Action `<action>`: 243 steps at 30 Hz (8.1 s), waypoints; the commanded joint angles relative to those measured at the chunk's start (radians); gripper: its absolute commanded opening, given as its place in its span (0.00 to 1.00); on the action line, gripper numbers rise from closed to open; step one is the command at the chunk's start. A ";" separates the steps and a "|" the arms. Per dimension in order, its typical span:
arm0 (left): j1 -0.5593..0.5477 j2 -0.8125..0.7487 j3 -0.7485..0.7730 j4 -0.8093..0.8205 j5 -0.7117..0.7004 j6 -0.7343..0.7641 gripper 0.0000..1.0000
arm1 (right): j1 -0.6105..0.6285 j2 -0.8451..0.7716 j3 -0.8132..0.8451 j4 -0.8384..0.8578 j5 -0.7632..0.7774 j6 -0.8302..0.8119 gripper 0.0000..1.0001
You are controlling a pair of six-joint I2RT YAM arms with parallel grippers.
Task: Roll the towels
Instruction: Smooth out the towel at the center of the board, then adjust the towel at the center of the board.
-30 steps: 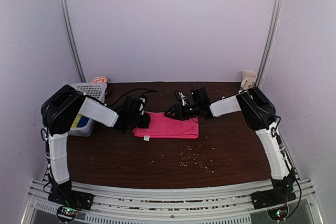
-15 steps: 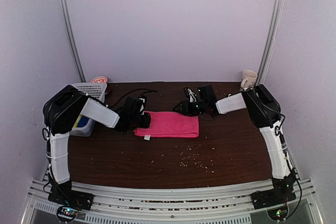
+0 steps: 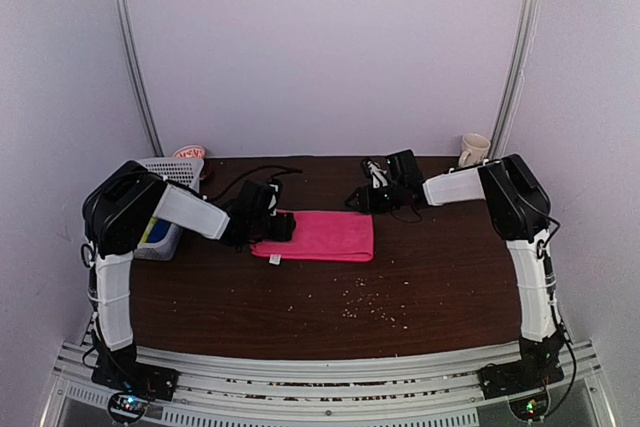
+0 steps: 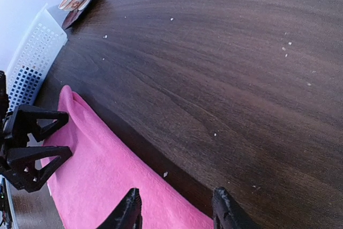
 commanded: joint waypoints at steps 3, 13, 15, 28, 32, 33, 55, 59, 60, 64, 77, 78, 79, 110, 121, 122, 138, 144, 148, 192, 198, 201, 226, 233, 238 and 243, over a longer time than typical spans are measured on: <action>0.028 -0.041 0.027 -0.037 0.016 0.033 0.83 | -0.009 -0.151 0.008 -0.130 -0.022 -0.222 0.46; 0.018 -0.100 0.051 0.047 0.155 0.062 0.98 | 0.030 -0.163 -0.101 -0.032 -0.295 -0.168 0.44; 0.018 -0.099 0.047 0.089 0.200 0.055 0.98 | 0.032 -0.120 -0.104 0.015 -0.325 -0.095 0.44; 0.052 0.128 0.061 0.528 0.542 -0.200 0.34 | 0.034 -0.002 -0.132 0.054 -0.322 -0.018 0.40; 0.054 0.200 0.116 0.471 0.524 -0.233 0.32 | 0.034 0.003 -0.135 0.022 -0.279 -0.031 0.40; 0.055 0.204 0.125 0.442 0.498 -0.232 0.33 | 0.035 0.003 -0.133 0.011 -0.269 -0.038 0.40; 0.095 0.153 0.183 0.085 0.068 -0.218 0.52 | 0.034 0.024 -0.137 -0.098 -0.146 -0.111 0.39; 0.110 0.115 0.157 0.068 0.001 -0.154 0.56 | 0.034 0.025 -0.136 -0.104 -0.141 -0.111 0.39; 0.113 0.109 0.152 0.061 -0.019 -0.136 0.57 | 0.034 0.026 -0.136 -0.104 -0.140 -0.111 0.39; 0.129 0.103 0.144 0.037 -0.087 -0.072 0.59 | 0.034 0.022 -0.134 -0.111 -0.133 -0.115 0.39; 0.152 -0.038 0.112 -0.021 -0.156 -0.032 0.98 | 0.034 -0.090 -0.043 -0.271 -0.113 -0.237 0.45; 0.150 -0.055 0.110 -0.028 -0.157 -0.028 0.98 | 0.034 -0.103 -0.032 -0.295 -0.114 -0.255 0.46; 0.150 -0.072 0.106 -0.031 -0.155 -0.026 0.98 | 0.034 -0.116 -0.021 -0.323 -0.120 -0.279 0.47; 0.008 0.028 0.066 -0.033 0.118 -0.041 0.27 | -0.017 -0.044 -0.124 -0.491 -0.551 -0.482 0.47; 0.015 0.075 0.083 -0.043 0.106 -0.042 0.27 | 0.007 -0.050 -0.140 -0.816 -0.639 -0.781 0.47; 0.015 0.075 0.083 -0.042 0.107 -0.042 0.27 | 0.012 -0.046 -0.134 -0.856 -0.649 -0.816 0.47; 0.016 0.037 0.084 -0.038 0.121 -0.003 0.60 | 0.070 -0.205 -0.073 -0.944 -0.468 -0.866 0.46; 0.017 -0.063 0.084 -0.053 0.097 0.021 0.97 | 0.069 -0.265 0.042 -0.940 -0.319 -0.822 0.46; 0.018 -0.128 0.068 -0.051 0.079 0.036 0.98 | 0.066 -0.254 0.102 -0.834 -0.184 -0.723 0.46; 0.005 -0.483 -0.388 0.044 0.006 -0.032 0.98 | 0.172 -0.453 -0.236 -0.978 -0.130 -0.724 0.45; 0.005 -0.472 -0.391 0.054 0.019 -0.041 0.98 | 0.198 -0.542 -0.158 -0.761 0.189 -0.645 0.65; 0.004 -0.478 -0.393 0.047 0.014 -0.040 0.98 | 0.198 -0.488 -0.067 -0.644 0.368 -0.623 0.99; -0.011 -0.525 -0.449 0.023 -0.037 -0.061 0.98 | 0.241 0.215 0.565 -0.424 0.605 -0.524 1.00; -0.019 -0.507 -0.441 0.015 -0.045 -0.060 0.98 | 0.240 0.279 0.564 -0.421 0.660 -0.546 1.00; -0.027 -0.500 -0.437 0.014 -0.050 -0.064 0.98 | 0.232 0.302 0.571 -0.418 0.770 -0.545 1.00; -0.030 -0.501 -0.434 0.004 -0.066 -0.066 0.98 | 0.189 0.315 0.574 -0.425 0.854 -0.544 1.00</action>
